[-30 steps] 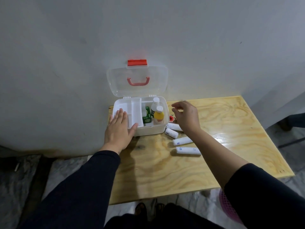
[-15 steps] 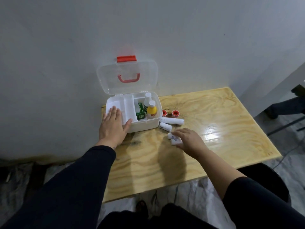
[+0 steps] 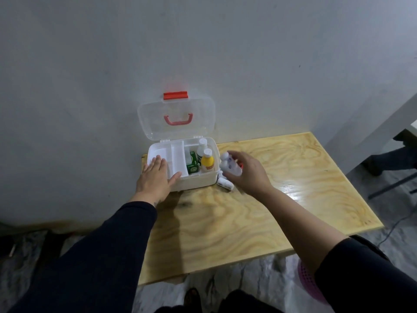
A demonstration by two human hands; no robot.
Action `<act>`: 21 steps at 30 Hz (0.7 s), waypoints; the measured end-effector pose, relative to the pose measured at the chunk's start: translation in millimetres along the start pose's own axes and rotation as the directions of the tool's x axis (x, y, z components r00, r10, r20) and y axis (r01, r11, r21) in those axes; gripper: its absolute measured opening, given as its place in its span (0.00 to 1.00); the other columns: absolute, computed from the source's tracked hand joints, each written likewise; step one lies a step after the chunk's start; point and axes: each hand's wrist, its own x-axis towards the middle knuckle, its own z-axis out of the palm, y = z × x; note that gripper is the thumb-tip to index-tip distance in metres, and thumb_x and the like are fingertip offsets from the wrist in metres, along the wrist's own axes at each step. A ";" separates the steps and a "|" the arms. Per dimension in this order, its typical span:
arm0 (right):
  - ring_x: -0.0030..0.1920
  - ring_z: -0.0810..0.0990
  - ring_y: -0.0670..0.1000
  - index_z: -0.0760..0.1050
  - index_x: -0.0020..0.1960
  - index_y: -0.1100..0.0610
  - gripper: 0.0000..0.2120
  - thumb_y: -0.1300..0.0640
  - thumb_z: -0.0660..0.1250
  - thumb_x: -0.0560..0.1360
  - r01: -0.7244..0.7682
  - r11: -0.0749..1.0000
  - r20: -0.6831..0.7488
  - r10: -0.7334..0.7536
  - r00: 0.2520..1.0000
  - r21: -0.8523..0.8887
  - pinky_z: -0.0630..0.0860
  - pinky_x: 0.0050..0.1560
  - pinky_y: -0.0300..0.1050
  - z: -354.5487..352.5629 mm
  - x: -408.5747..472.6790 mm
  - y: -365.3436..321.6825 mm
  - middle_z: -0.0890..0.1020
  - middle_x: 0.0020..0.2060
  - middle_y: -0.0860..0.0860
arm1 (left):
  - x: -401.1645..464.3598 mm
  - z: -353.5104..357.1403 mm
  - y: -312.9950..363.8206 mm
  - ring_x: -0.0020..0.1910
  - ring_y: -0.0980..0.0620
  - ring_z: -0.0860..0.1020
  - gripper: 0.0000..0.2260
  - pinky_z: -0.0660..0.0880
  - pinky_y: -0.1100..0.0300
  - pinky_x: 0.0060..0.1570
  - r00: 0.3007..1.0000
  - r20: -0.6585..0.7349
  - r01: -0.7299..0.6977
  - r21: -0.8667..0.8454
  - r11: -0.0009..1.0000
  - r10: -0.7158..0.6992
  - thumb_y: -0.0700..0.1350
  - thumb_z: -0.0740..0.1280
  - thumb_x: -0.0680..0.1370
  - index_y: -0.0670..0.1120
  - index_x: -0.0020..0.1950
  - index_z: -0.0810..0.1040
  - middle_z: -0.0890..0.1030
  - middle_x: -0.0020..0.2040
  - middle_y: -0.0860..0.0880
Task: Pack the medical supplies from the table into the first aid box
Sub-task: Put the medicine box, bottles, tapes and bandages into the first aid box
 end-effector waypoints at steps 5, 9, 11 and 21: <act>0.55 0.77 0.49 0.71 0.66 0.53 0.26 0.54 0.72 0.70 0.035 0.956 -0.082 -0.012 0.997 0.291 0.78 0.56 0.49 -7.6 30.0 -54.7 0.79 0.58 0.49 | 4.7 2.0 0.3 0.78 0.48 0.45 0.36 0.42 0.53 0.76 1.000 0.005 0.018 0.042 0.999 -0.018 0.64 0.44 0.79 0.40 0.79 0.47 0.45 0.79 0.43; 0.53 0.77 0.49 0.72 0.64 0.56 0.23 0.56 0.72 0.71 0.075 0.936 -0.056 -0.060 0.997 0.343 0.78 0.56 0.50 15.6 40.8 -78.5 0.79 0.57 0.50 | 5.7 5.4 -1.8 0.78 0.46 0.47 0.35 0.45 0.50 0.76 1.000 -0.009 -0.011 0.123 0.992 0.012 0.62 0.43 0.80 0.38 0.78 0.48 0.48 0.79 0.41; 0.53 0.78 0.50 0.72 0.63 0.56 0.22 0.57 0.72 0.71 0.086 0.924 -0.054 -0.071 0.996 0.372 0.78 0.56 0.50 29.0 44.8 -83.6 0.79 0.56 0.51 | 4.8 6.6 -1.4 0.78 0.45 0.49 0.35 0.47 0.49 0.76 1.000 -0.026 -0.011 0.124 0.992 0.015 0.62 0.43 0.80 0.37 0.78 0.49 0.50 0.79 0.40; 0.58 0.76 0.50 0.63 0.70 0.52 0.28 0.61 0.69 0.73 -0.026 0.966 0.111 -0.003 0.994 0.258 0.73 0.55 0.42 84.0 47.2 -63.5 0.78 0.60 0.52 | 5.0 12.8 -1.7 0.78 0.48 0.44 0.36 0.41 0.52 0.76 0.999 -0.049 0.005 0.053 0.999 -0.003 0.64 0.42 0.79 0.39 0.78 0.46 0.47 0.79 0.42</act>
